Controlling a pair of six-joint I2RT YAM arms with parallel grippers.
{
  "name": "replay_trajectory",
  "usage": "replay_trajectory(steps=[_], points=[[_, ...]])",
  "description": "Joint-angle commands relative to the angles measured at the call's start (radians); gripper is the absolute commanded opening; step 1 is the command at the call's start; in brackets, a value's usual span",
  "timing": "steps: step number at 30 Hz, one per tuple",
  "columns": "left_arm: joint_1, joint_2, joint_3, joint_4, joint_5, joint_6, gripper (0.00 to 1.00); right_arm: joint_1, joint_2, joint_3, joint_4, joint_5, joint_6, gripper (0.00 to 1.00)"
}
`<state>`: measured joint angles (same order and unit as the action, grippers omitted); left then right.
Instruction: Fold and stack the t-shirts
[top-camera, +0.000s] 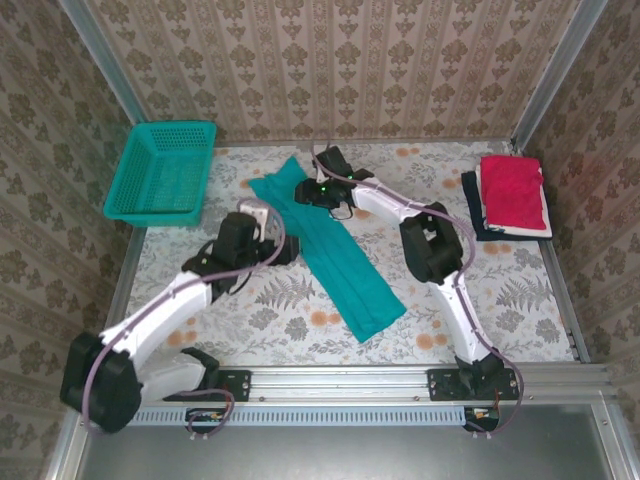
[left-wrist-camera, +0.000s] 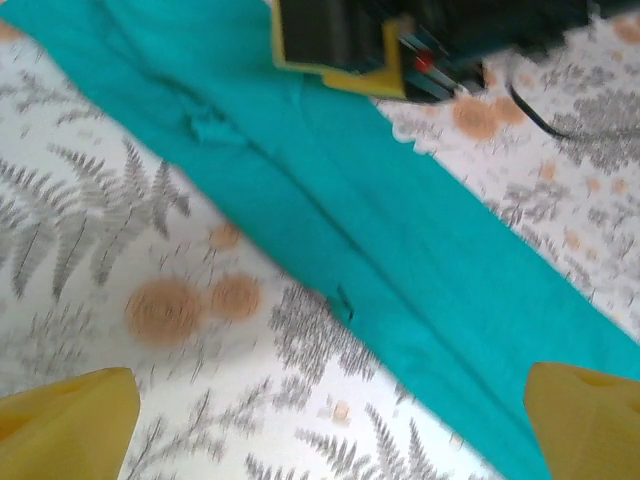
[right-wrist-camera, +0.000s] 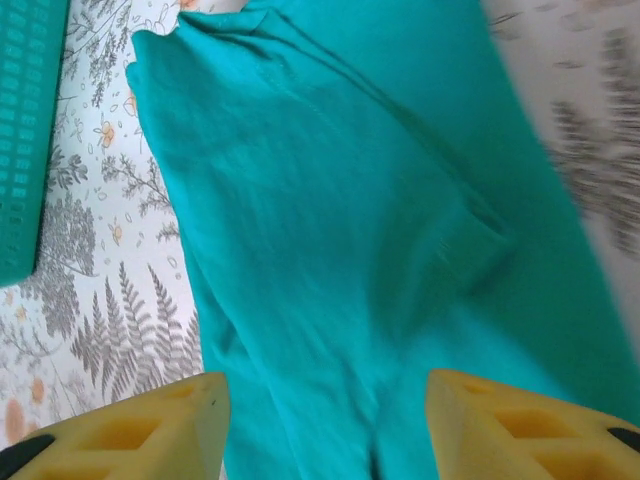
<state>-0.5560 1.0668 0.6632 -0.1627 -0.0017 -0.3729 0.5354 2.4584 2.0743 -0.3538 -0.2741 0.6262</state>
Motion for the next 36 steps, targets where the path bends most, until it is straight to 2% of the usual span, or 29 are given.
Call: replay_trajectory(steps=[1,4,8,13,21,23,25,31,36], points=[[-0.011,-0.096,-0.083,0.075,-0.047,-0.034,1.00,0.005,0.114,0.139,-0.071,-0.066,0.088,0.54],[-0.013,-0.127,-0.121,0.100,-0.019,-0.029,1.00,-0.016,0.168,0.196,-0.110,-0.007,0.121,0.53],[-0.012,-0.110,-0.124,0.168,0.010,-0.002,1.00,-0.078,0.174,0.173,-0.155,0.048,0.168,0.53],[-0.011,-0.030,-0.093,0.222,0.031,0.030,1.00,-0.171,0.085,0.007,-0.092,0.064,0.190,0.52],[-0.010,0.105,-0.058,0.328,0.141,0.033,1.00,-0.312,-0.049,-0.186,-0.050,0.103,0.160,0.52],[-0.009,0.131,-0.055,0.350,0.163,0.034,1.00,-0.343,-0.079,-0.223,-0.020,0.071,0.143,0.53],[-0.009,0.154,-0.048,0.369,0.200,0.045,1.00,-0.368,-0.117,-0.259,0.025,0.012,0.118,0.57],[-0.005,0.197,-0.016,0.383,0.283,0.154,1.00,-0.377,-0.334,-0.416,0.083,0.026,-0.123,0.73],[-0.002,0.175,0.028,0.256,0.362,0.438,1.00,-0.372,-0.577,-0.676,0.148,0.032,-0.353,0.86]])
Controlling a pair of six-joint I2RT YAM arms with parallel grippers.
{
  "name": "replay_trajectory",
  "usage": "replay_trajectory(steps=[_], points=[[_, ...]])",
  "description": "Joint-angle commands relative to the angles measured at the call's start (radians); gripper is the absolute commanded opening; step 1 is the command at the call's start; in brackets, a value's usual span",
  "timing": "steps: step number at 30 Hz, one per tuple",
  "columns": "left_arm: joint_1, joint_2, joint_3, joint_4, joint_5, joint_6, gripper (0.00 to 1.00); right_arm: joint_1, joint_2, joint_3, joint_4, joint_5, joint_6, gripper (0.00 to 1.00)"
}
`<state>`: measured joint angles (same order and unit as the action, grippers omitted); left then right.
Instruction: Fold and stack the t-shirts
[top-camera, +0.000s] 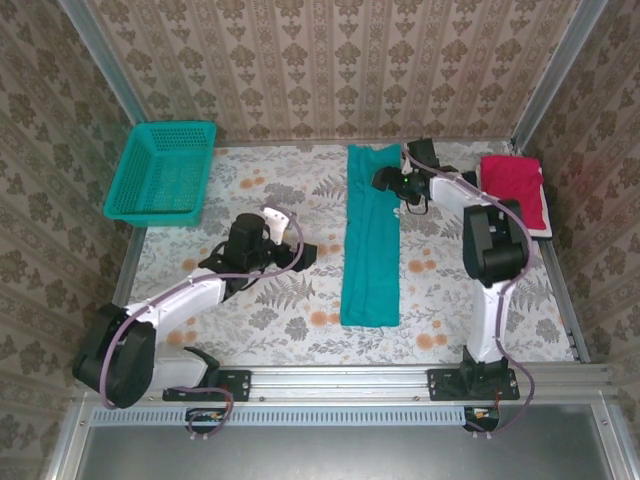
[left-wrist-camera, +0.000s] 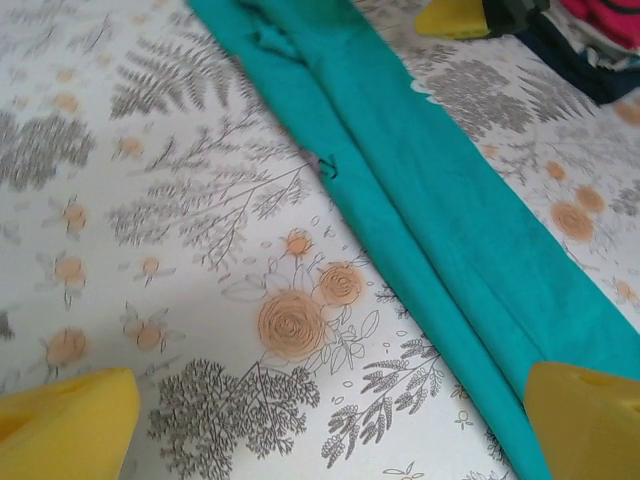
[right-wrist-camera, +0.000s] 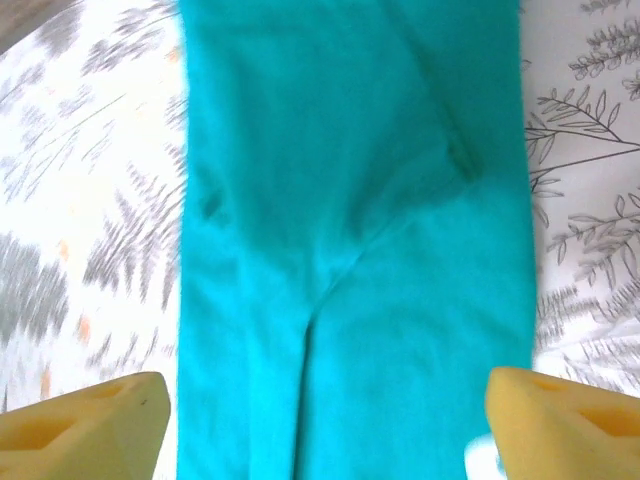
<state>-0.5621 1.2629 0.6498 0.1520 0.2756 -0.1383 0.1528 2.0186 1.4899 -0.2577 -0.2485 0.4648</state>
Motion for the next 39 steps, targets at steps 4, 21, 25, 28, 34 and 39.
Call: replay_trajectory(steps=[4,21,25,28,34,39], points=[[0.022,-0.073,0.060,-0.177,0.201,0.453,1.00,0.043,-0.360,-0.323,0.083,0.044,-0.402,0.92],[0.037,-0.442,-0.004,-0.569,0.359,0.749,1.00,0.575,-0.899,-0.772,-0.273,0.044,-1.027,0.86],[0.037,-0.451,-0.016,-0.560,0.350,0.748,1.00,0.632,-0.821,-0.784,-0.316,0.113,-1.048,0.86],[0.037,-0.440,-0.018,-0.555,0.354,0.747,1.00,0.657,-0.744,-0.776,-0.306,0.124,-1.058,0.84],[0.036,-0.442,-0.023,-0.561,0.346,0.747,1.00,0.673,-0.620,-0.762,-0.233,0.169,-1.070,0.80],[0.036,-0.439,-0.023,-0.559,0.338,0.749,1.00,0.674,-0.520,-0.747,-0.213,0.196,-1.078,0.67]])
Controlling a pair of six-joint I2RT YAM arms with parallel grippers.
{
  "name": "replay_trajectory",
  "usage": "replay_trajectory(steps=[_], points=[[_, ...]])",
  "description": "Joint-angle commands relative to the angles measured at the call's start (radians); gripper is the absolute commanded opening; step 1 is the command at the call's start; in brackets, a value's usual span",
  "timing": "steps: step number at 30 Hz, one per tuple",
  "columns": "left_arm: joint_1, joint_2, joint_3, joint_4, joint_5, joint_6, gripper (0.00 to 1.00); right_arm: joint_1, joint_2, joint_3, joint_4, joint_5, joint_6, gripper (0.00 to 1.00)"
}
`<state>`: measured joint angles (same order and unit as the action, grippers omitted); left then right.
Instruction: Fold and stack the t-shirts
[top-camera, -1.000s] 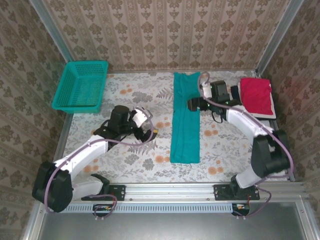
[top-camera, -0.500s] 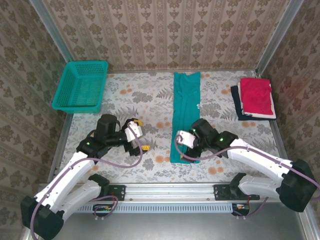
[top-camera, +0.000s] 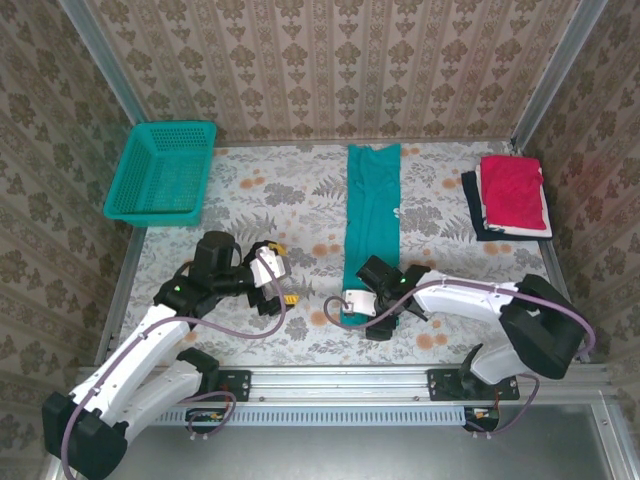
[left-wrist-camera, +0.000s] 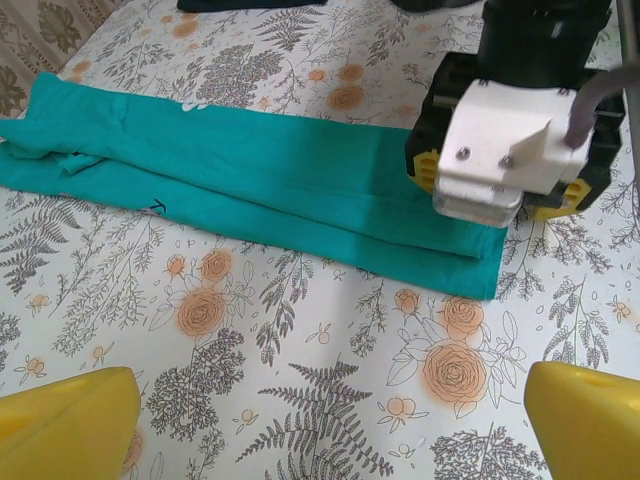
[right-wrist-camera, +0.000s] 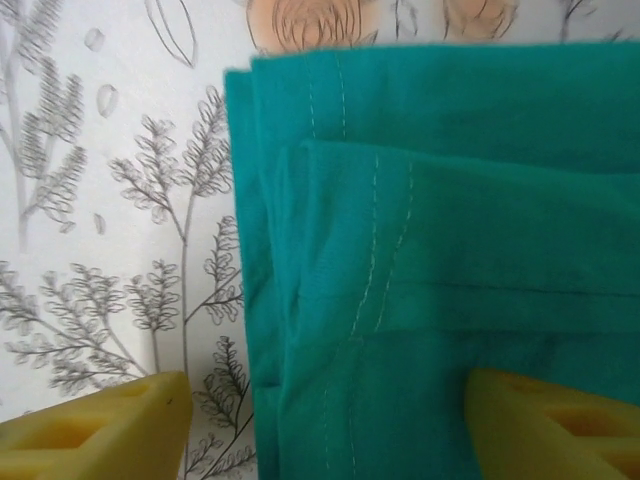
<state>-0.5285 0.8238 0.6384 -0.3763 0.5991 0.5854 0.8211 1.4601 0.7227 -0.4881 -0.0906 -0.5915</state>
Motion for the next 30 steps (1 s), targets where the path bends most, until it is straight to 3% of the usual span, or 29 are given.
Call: replay_trajectory(steps=[1,4,9,10,17,21,30], points=[[0.002,0.000,-0.012,-0.029,0.013,0.024,1.00,0.006,0.051,0.021,0.023,0.049,-0.021,0.64],[0.002,0.004,-0.013,-0.025,0.009,0.024,1.00,0.006,0.085,0.023,0.025,0.071,-0.027,0.52],[0.002,0.005,-0.011,-0.027,0.004,0.018,1.00,0.008,0.100,0.019,0.006,0.084,-0.031,0.10],[0.002,0.003,-0.011,-0.027,0.004,0.015,1.00,0.011,0.089,0.017,-0.001,0.080,-0.030,0.06],[0.000,0.002,-0.047,0.079,0.010,-0.066,1.00,0.022,-0.062,0.035,-0.139,-0.016,-0.011,0.02],[0.001,0.010,-0.081,0.162,0.016,-0.100,1.00,0.005,-0.153,0.095,-0.204,0.004,-0.040,0.00],[0.001,0.059,-0.088,0.219,0.024,-0.100,1.00,-0.206,-0.075,0.295,-0.212,-0.001,-0.217,0.00]])
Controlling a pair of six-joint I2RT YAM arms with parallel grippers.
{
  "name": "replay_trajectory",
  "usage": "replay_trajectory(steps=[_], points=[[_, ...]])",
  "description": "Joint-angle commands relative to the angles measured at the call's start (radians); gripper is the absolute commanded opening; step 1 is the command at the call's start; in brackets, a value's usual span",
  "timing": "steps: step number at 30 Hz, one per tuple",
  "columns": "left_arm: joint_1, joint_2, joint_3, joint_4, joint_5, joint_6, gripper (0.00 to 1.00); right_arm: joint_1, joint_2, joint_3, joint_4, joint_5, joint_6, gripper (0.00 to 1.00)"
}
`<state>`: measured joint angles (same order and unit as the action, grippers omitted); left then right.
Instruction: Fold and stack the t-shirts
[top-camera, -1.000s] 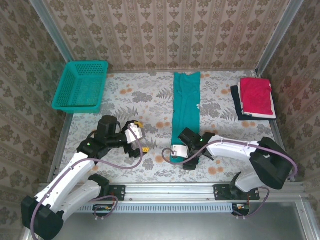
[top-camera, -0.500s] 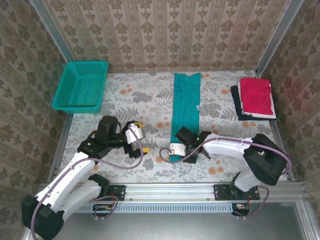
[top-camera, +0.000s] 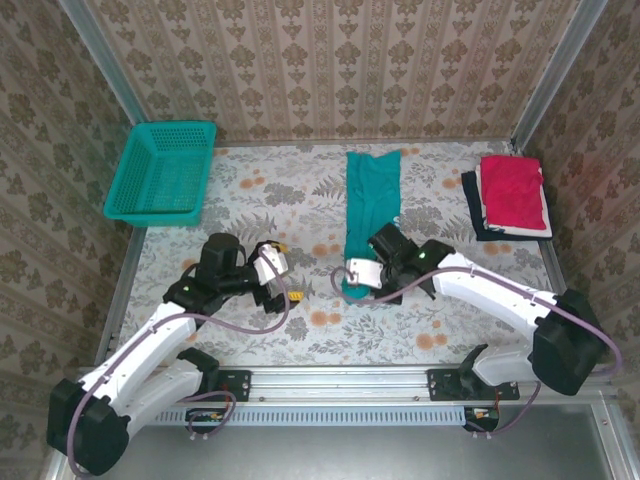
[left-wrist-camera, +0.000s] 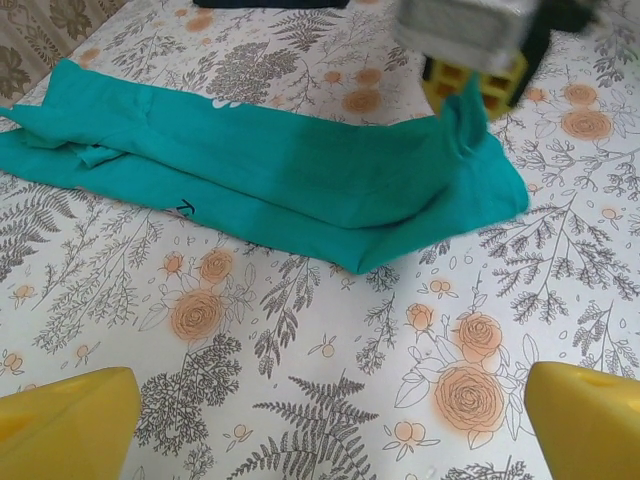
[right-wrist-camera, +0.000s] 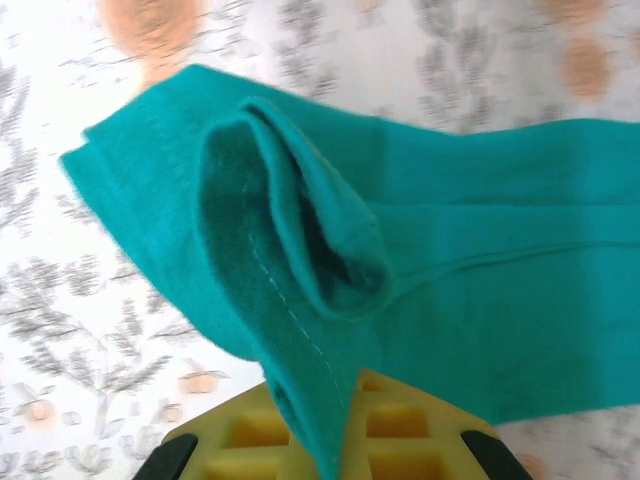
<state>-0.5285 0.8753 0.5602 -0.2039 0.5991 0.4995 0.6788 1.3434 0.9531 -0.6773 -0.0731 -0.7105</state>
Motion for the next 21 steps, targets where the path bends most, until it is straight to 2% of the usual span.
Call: replay_trajectory(steps=[1,6,12,21], points=[[0.001,0.012,-0.010,0.049,0.024,-0.015,1.00,-0.090,0.081,0.085,-0.020,-0.020,-0.116,0.00],[0.001,0.022,-0.014,0.061,0.022,-0.017,1.00,-0.222,0.217,0.209,0.001,-0.031,-0.202,0.00],[-0.001,0.035,-0.012,0.072,0.019,-0.027,1.00,-0.311,0.354,0.321,0.057,-0.077,-0.259,0.00],[-0.001,0.048,-0.017,0.083,0.011,-0.029,1.00,-0.325,0.487,0.465,0.048,-0.180,-0.313,0.00]])
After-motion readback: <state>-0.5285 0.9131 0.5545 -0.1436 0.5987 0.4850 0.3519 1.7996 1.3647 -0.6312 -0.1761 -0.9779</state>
